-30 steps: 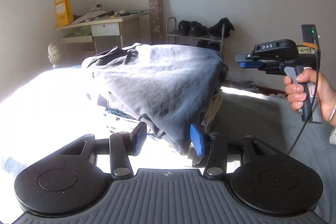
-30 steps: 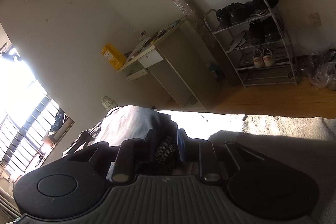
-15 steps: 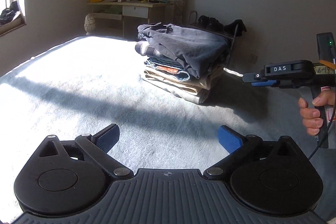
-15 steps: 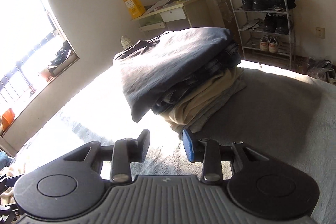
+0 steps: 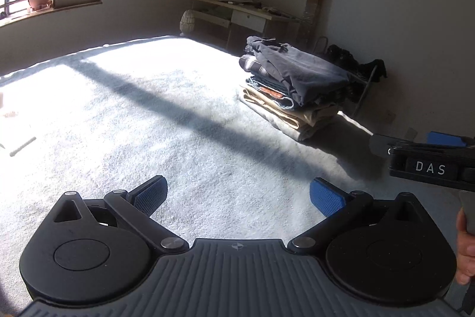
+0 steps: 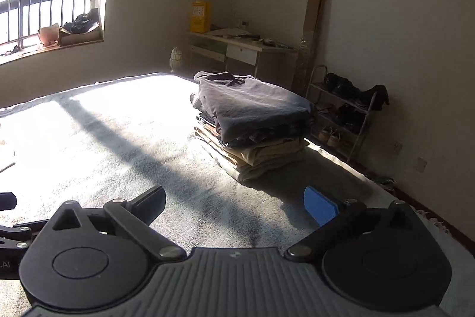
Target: Fold clothes
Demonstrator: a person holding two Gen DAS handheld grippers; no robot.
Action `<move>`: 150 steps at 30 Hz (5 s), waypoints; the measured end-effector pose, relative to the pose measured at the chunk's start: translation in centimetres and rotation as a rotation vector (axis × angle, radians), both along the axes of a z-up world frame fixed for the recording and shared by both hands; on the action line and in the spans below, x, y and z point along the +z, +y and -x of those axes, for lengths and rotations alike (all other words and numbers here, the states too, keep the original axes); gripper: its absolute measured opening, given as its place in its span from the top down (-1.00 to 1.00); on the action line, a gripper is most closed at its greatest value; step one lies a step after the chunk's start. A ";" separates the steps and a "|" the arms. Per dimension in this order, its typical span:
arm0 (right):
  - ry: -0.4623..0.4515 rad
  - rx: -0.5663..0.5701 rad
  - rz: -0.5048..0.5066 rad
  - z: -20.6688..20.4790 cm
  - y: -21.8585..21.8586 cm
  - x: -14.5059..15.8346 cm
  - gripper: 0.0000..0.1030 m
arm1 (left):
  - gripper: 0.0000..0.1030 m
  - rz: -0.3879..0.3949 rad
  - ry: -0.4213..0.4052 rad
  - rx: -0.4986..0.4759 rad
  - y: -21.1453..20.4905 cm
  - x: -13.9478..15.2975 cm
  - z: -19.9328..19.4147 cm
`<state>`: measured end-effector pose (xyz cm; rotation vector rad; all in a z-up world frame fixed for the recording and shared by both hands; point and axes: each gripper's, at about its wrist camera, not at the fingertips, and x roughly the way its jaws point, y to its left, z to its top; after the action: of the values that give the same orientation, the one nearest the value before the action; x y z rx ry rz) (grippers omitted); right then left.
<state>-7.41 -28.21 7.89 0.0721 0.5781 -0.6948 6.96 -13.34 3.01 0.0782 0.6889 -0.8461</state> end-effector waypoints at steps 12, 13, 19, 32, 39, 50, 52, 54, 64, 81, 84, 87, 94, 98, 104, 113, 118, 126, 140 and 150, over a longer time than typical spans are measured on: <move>0.016 -0.066 0.036 1.5 0.5 -2.4 -1.00 | -1.00 -0.021 0.071 0.078 0.1 -0.9 0.0; 0.015 -0.085 0.033 1.7 0.3 -2.4 -1.00 | -1.00 -0.027 0.079 0.085 0.0 -1.0 0.0; -0.034 -0.147 -0.004 3.0 0.1 -2.4 -1.00 | -1.00 -0.054 0.024 0.068 -0.6 -0.6 1.3; -0.073 -0.293 0.097 6.3 -0.1 -1.0 -1.00 | -1.00 -0.033 0.016 0.044 -2.7 -0.5 4.0; -0.035 -0.316 0.107 6.5 -1.4 -1.6 -1.00 | -1.00 -0.060 -0.020 -0.017 -5.1 -1.0 5.6; -0.012 -0.325 0.098 6.4 -2.7 -2.2 -1.00 | -1.00 -0.090 0.008 -0.034 -7.0 -1.6 6.3; -0.009 -0.338 0.101 6.6 -3.0 -2.2 -1.00 | -1.00 -0.083 0.012 -0.028 -7.0 -1.6 6.2; -0.013 -0.349 0.104 6.8 -3.2 -2.1 -1.00 | -1.00 -0.075 0.009 -0.018 -7.1 -1.6 6.2; -0.011 -0.352 0.110 7.0 -3.8 -2.0 -1.00 | -1.00 -0.082 0.031 -0.001 -7.4 -1.7 6.3; -0.015 -0.332 0.101 7.3 -4.0 -1.9 -1.00 | -1.00 -0.104 0.020 -0.005 -7.5 -1.5 6.7; -0.017 -0.333 0.097 7.4 -4.0 -1.9 -1.00 | -1.00 -0.107 0.013 -0.010 -7.6 -1.5 6.8; -0.019 -0.330 0.095 7.4 -3.9 -1.8 -1.00 | -1.00 -0.107 0.011 -0.011 -7.5 -1.4 6.8; -0.019 -0.325 0.091 7.4 -3.8 -1.9 -1.00 | -1.00 -0.111 0.006 -0.009 -7.6 -1.4 7.0; -0.021 -0.325 0.089 7.5 -3.9 -1.9 -1.00 | -1.00 -0.112 0.007 -0.009 -7.6 -1.4 7.0; -0.019 -0.325 0.082 7.6 -3.9 -2.0 -1.00 | -1.00 -0.115 0.006 -0.011 -7.6 -1.4 7.0; -0.019 -0.325 0.079 7.5 -4.1 -2.0 -1.00 | -1.00 -0.120 0.016 -0.014 -7.6 -1.5 6.9; -0.017 -0.327 0.073 7.5 -4.3 -2.1 -1.00 | -1.00 -0.121 0.018 -0.013 -7.6 -1.5 6.9; -0.015 -0.328 0.068 7.7 -4.1 -2.1 -1.00 | -1.00 -0.127 0.024 -0.012 -7.7 -1.6 6.9; -0.015 -0.330 0.063 7.7 -4.2 -2.1 -1.00 | -1.00 -0.136 0.028 -0.010 -7.8 -1.8 6.9; -0.011 -0.332 0.055 7.8 -4.1 -2.1 -1.00 | -1.00 -0.141 0.028 -0.005 -7.8 -1.8 6.9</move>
<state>-15.20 -32.35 5.75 0.1227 0.5416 -1.0317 0.07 -21.12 1.18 0.1946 0.7745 -0.8042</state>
